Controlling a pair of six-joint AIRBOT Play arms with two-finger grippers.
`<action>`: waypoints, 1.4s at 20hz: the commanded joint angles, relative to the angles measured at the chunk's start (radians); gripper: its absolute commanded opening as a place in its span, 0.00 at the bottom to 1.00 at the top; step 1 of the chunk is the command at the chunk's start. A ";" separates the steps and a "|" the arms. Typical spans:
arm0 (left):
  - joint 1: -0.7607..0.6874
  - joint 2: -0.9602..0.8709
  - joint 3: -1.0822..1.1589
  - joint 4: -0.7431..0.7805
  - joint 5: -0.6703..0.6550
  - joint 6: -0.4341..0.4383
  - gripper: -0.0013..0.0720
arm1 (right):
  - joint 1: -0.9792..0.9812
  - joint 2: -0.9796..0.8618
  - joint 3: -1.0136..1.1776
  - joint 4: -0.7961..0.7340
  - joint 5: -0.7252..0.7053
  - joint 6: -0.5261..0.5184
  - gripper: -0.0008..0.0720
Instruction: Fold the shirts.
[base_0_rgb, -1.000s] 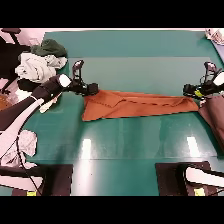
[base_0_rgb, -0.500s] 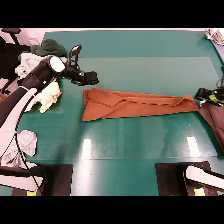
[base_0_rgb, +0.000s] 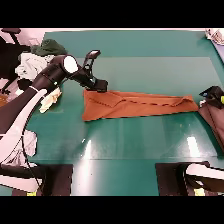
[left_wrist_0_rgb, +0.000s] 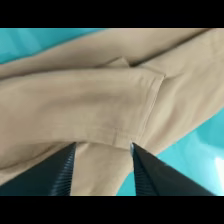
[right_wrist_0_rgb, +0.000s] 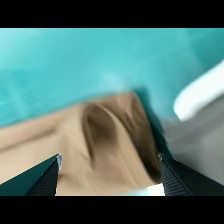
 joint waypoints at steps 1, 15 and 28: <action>-0.018 -0.014 0.003 0.017 -0.008 0.000 0.55 | -0.002 -0.110 0.119 0.102 0.107 -0.076 0.98; -0.020 -0.067 0.003 -0.006 0.013 0.000 0.55 | 0.145 -0.230 0.190 -0.244 0.103 -0.096 0.98; -0.024 -0.067 0.003 -0.073 0.106 -0.001 0.55 | 0.228 -0.224 -0.056 -0.133 0.068 -0.116 0.58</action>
